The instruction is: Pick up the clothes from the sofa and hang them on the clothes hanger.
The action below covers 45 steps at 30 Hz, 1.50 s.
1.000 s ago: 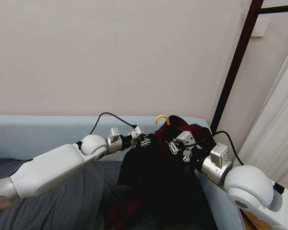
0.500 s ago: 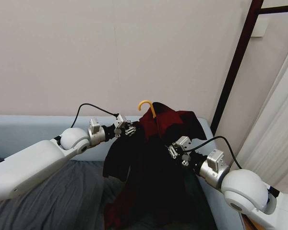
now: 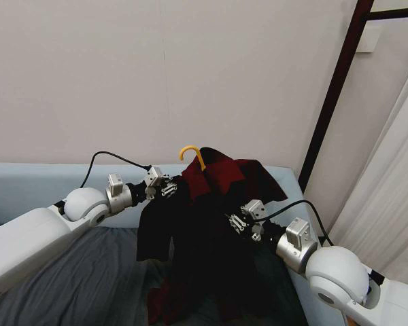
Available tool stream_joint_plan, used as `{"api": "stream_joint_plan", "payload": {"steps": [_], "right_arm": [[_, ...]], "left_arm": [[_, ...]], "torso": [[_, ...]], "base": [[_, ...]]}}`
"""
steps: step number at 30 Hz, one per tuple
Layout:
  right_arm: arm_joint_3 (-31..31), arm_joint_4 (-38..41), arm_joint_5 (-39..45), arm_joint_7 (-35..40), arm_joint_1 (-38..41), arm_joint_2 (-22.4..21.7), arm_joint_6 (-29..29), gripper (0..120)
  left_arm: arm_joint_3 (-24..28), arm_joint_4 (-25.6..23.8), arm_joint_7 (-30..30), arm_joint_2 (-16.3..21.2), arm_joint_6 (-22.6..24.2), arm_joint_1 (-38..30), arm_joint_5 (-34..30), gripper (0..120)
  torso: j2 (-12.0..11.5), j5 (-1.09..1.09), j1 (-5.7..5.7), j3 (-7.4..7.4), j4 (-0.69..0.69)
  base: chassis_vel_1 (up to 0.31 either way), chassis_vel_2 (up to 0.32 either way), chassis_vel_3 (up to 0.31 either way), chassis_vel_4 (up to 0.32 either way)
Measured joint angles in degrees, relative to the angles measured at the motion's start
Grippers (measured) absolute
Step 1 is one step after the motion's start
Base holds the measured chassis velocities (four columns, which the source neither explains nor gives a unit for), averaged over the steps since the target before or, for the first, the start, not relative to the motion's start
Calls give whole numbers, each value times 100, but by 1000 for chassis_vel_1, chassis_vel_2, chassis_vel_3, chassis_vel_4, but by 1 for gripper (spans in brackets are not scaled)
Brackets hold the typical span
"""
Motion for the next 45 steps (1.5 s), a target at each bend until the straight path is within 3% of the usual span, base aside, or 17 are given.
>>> {"api": "stream_joint_plan", "payload": {"steps": [5, 10, 12, 17, 22, 26, 35, 37, 45], "right_arm": [[104, 87, 396, -16, -239, 148, -44, 60], [306, -158, 442, -4, -409, 405, 91, 77], [679, -162, 375, -13, -780, 428, 153, 87], [1217, -136, 83, -67, -1387, 376, 377, 99], [1370, -206, -587, -294, -1689, 134, 682, 100], [1334, -391, -593, -298, -1581, 132, 707, 100], [1246, -702, 610, -67, -1182, 264, 323, 100], [1243, -693, 973, -32, -1147, 291, 210, 93], [1198, -665, 1474, 132, -997, 354, 24, 86]], "left_arm": [[-547, -204, 86, 414, -52, 607, 32, 8], [-892, -361, 273, 834, -238, 988, 1, 8], [-979, -310, 389, 893, -337, 998, -98, 8], [-1101, -147, 725, 982, -533, 986, -213, 8], [-1101, 146, 1139, 1034, -818, 963, -196, 8], [-1102, 289, 1423, 1023, -1025, 955, -168, 8], [-1096, 367, 1908, 1033, -1362, 1015, -226, 8], [-1099, 358, 1946, 1028, -1374, 1023, -243, 8], [-1069, 257, 1970, 968, -1367, 1026, -248, 8]], "torso": [[1, -2, 0, -1, -3], [0, 0, 0, 0, 10], [0, -1, 0, 0, 1], [0, 1, 0, 0, -4], [0, -1, 0, -1, 1], [0, 0, 0, 0, 0], [0, 0, 0, 0, 2], [-1, 1, 0, 0, 1], [-1, 0, 0, 0, 1]], "base": [[0, 0, 0, 0], [0, 0, 0, 0], [0, 0, 0, 0], [0, 0, 0, 0], [0, 0, 0, 0], [0, 0, 0, 0], [0, 0, 0, 0], [0, 0, 0, 0], [0, 0, 0, 0]]}}
